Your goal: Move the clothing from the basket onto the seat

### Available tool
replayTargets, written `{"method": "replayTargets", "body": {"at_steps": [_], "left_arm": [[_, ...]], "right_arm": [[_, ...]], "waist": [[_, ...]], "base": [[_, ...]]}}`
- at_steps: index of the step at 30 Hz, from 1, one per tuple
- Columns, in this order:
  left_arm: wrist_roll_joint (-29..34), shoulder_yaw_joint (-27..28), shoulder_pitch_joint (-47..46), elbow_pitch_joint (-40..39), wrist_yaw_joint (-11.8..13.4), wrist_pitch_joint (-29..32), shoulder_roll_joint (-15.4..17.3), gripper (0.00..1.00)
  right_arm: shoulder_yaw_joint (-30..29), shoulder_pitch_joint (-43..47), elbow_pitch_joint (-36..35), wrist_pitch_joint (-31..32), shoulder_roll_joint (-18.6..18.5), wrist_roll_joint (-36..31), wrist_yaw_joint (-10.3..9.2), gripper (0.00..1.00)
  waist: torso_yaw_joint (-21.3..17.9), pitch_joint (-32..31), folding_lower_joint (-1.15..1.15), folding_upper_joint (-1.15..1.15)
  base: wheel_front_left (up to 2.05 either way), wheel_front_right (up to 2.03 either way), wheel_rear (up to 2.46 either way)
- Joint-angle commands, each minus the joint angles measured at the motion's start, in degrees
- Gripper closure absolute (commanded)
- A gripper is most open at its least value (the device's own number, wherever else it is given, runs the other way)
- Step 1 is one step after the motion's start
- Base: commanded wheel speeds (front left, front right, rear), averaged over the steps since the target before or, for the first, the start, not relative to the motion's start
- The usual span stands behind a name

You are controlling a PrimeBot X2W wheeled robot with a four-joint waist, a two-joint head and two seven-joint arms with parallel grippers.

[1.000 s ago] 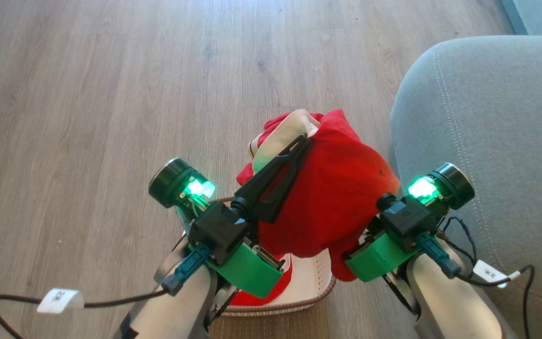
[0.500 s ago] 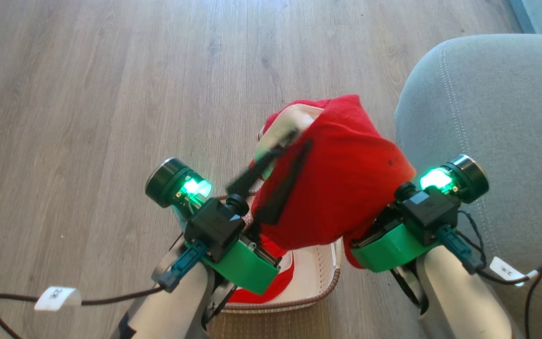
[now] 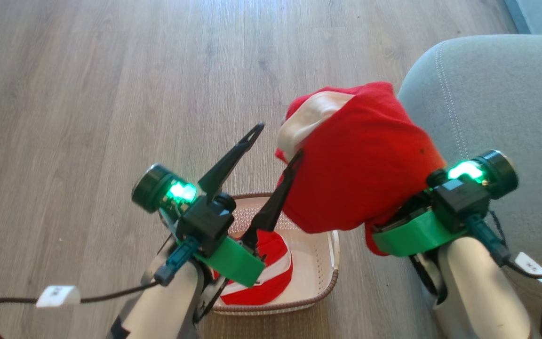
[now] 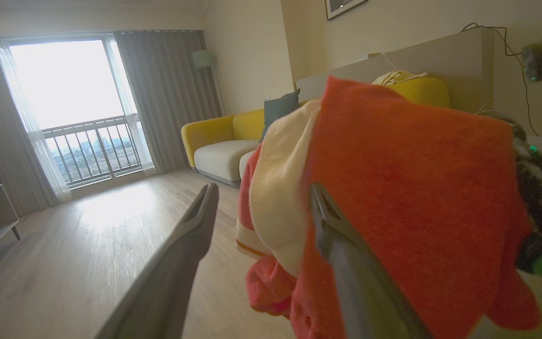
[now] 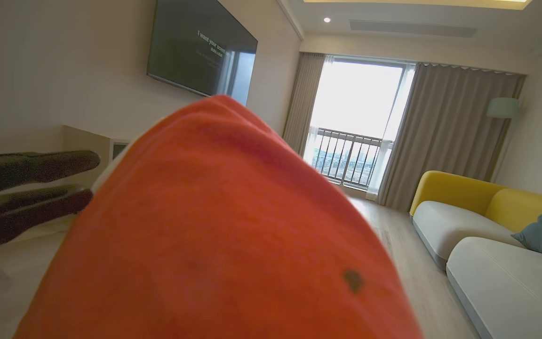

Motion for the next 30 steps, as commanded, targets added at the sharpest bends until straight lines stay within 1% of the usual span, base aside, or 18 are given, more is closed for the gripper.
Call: {"method": "replayTargets", "body": {"at_steps": [1,9,10,20,26,30], "left_arm": [[1.25,2.29,-0.24,-0.87,0.18,-0.25,0.07,0.00],[2.53,2.30,2.65,3.14,0.30,-0.25,1.36,0.00],[2.53,2.30,2.65,3.14,0.30,-0.25,1.36,0.00],[2.70,2.93,5.33,5.52,0.86,-0.25,2.14,0.00],[2.94,2.66,6.83,7.01,1.23,-0.25,2.55,0.00],[2.37,2.61,7.90,7.63,1.71,-0.25,2.14,0.00]], "right_arm": [[-0.33,-0.52,-2.01,-0.52,0.95,-0.39,-0.01,1.00],[-5.67,1.69,-0.55,-0.52,0.88,-1.28,-0.01,1.00],[-5.67,1.69,-0.55,-0.52,0.88,-1.28,-0.01,1.00],[-14.32,6.34,0.46,-0.52,0.93,-2.02,-0.01,1.00],[-17.30,8.45,1.46,-0.52,0.95,-1.29,-0.01,1.00],[-18.93,9.30,2.32,-0.52,0.95,-0.96,-0.01,1.00]], "waist": [[-0.06,-0.21,0.00,0.00],[-0.25,-0.88,0.00,0.00],[-0.25,-0.88,0.00,0.00],[-0.84,-0.67,0.00,0.00],[-1.52,-0.53,0.00,0.00],[-1.79,-0.57,0.00,0.00]], "base": [[0.00,0.00,0.00],[0.00,0.00,0.00],[0.00,0.00,0.00],[0.00,0.00,0.00],[0.00,0.00,0.00],[0.00,0.00,0.00]]}}
